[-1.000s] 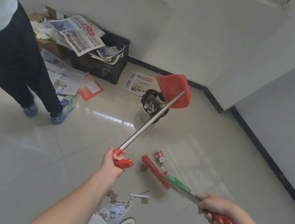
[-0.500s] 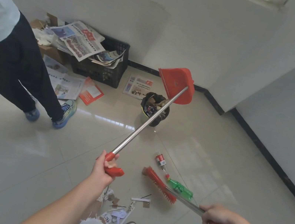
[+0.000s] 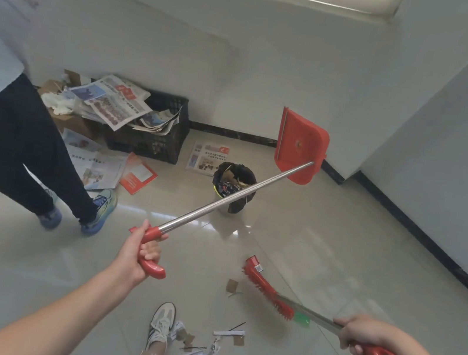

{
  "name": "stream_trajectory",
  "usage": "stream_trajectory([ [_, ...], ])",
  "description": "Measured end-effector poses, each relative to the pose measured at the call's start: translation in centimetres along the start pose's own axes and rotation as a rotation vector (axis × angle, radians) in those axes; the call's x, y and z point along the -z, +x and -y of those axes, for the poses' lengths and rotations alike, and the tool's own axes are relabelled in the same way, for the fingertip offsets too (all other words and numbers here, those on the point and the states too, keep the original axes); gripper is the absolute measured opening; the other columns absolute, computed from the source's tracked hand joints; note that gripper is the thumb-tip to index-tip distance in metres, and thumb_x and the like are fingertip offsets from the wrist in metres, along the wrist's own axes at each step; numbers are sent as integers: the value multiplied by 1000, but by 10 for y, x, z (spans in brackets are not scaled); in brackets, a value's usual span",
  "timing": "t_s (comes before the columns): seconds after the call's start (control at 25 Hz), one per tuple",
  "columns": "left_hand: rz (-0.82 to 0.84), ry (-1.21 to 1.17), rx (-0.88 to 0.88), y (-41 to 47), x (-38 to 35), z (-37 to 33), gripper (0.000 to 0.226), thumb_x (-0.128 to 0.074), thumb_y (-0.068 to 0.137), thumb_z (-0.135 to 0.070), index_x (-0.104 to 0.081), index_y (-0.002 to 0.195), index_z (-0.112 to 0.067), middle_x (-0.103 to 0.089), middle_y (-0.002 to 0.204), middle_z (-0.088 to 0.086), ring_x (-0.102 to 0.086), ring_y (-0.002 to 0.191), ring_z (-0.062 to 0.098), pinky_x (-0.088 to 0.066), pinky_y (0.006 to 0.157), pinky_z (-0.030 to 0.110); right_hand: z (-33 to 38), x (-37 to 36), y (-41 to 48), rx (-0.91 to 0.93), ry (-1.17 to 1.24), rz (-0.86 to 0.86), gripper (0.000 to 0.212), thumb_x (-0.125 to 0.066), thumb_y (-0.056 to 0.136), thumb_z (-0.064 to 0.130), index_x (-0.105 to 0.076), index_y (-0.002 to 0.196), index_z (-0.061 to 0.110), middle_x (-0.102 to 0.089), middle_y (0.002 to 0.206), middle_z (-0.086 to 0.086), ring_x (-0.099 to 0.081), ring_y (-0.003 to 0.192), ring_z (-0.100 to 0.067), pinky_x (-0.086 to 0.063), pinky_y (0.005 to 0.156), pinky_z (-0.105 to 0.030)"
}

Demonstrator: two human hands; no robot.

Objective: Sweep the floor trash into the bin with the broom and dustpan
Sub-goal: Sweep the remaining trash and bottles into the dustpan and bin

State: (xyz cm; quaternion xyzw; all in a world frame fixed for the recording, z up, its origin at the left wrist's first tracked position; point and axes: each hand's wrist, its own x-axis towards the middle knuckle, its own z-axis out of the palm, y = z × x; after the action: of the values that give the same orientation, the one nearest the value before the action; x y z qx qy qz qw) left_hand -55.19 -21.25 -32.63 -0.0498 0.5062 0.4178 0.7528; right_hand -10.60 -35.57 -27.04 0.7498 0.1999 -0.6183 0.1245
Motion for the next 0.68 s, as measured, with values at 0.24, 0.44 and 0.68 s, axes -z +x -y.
stream_trajectory([
  [0.24,81,413,-308,-37,-31,-29,54,-59,89,-50,-63,91,4,-29,38,-8,-28,28,3,-25,29,14,-55,28,-34,91,81,-31,66,-48,84,2,-39,143,30,-39,48,0,-37,36,-10,-28,40,-14],
  [0.44,52,877,-643,-64,-77,-14,50,-73,74,-56,-73,77,-7,-35,41,-5,-31,33,11,-30,36,19,-106,33,-48,152,201,-91,64,-49,86,1,-41,143,28,-38,53,-2,-34,39,-11,-26,40,-15],
  [0.68,87,1559,-921,-68,-117,54,56,-65,81,-57,-64,67,-2,-43,46,-1,-41,45,14,-33,49,29,-118,24,-24,138,362,-187,57,-48,85,-4,-46,136,22,-40,42,-2,-36,30,-10,-30,40,-13],
])
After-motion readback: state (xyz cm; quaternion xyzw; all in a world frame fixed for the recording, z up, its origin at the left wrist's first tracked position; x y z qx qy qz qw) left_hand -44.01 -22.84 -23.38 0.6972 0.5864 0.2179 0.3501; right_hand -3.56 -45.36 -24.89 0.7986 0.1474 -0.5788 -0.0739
